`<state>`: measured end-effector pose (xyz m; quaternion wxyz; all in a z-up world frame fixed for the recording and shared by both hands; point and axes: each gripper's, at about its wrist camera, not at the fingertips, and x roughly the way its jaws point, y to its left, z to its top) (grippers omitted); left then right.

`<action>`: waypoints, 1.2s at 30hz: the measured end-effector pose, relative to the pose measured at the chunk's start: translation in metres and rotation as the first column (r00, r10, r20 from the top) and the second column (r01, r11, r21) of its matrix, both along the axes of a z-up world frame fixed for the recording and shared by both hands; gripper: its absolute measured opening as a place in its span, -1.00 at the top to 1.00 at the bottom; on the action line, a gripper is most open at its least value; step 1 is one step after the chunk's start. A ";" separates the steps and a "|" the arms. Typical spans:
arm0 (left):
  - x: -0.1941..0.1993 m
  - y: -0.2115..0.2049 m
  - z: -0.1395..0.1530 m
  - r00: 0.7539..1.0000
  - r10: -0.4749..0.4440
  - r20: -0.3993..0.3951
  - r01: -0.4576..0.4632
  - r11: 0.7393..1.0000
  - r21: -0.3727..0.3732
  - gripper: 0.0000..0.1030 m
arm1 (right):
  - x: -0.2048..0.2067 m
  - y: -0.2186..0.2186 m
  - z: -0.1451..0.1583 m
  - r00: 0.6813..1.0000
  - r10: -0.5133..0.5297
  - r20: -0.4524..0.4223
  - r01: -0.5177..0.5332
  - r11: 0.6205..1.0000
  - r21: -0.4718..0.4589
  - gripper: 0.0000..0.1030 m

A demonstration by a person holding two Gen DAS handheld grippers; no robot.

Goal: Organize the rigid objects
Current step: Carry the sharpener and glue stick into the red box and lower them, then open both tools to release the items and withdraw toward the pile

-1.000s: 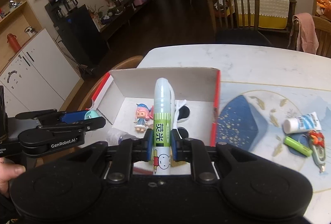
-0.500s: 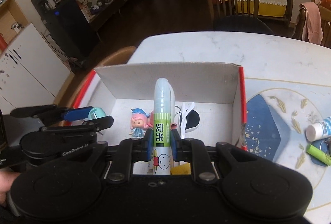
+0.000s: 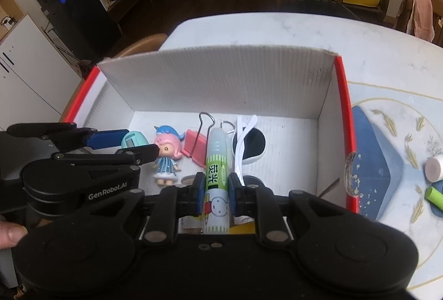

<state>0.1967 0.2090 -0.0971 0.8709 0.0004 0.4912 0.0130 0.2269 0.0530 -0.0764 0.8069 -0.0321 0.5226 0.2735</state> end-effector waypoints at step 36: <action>-0.038 -0.014 0.039 0.998 0.000 0.062 0.002 0.999 -0.041 -0.13 | -0.030 -0.036 0.034 0.999 0.039 0.034 -0.041 0.998 0.050 0.47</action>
